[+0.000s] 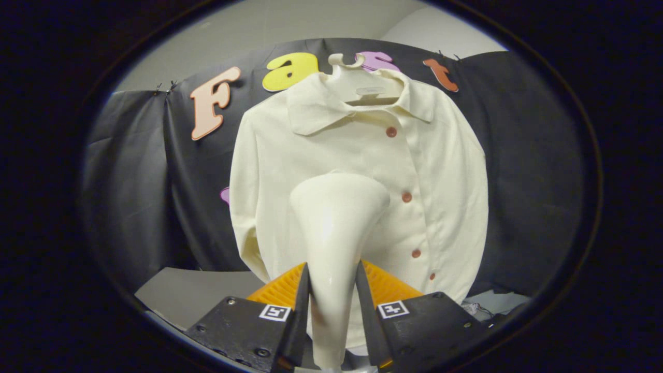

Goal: Iron the clothes twice with a garment steamer, once on the left side and once on the right side.

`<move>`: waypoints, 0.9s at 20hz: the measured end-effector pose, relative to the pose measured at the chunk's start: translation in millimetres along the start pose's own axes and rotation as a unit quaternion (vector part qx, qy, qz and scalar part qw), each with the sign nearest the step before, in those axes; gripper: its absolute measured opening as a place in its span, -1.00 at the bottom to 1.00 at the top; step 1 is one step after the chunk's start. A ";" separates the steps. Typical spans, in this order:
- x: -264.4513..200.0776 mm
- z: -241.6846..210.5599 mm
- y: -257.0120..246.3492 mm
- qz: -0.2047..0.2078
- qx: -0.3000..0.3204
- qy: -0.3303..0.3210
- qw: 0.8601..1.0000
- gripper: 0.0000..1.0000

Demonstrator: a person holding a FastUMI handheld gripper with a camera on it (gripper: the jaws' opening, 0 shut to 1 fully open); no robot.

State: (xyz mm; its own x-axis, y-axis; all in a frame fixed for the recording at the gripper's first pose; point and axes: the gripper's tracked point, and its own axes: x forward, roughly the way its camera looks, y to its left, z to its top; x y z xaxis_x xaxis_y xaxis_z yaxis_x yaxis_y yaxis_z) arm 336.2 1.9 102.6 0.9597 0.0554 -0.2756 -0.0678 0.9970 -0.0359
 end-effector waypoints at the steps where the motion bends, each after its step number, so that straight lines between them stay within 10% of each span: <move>1: 1.1 -5.5 1.0 0.005 0.002 0.003 1.000 -0.06; 18: -0.5 -153.4 -17.7 0.062 0.017 0.057 0.996 -0.06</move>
State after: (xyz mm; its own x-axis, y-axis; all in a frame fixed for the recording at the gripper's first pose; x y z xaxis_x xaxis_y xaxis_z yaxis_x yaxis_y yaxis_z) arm 295.0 -23.9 -44.0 0.9069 0.1731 -0.3841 -0.1721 0.9844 0.0375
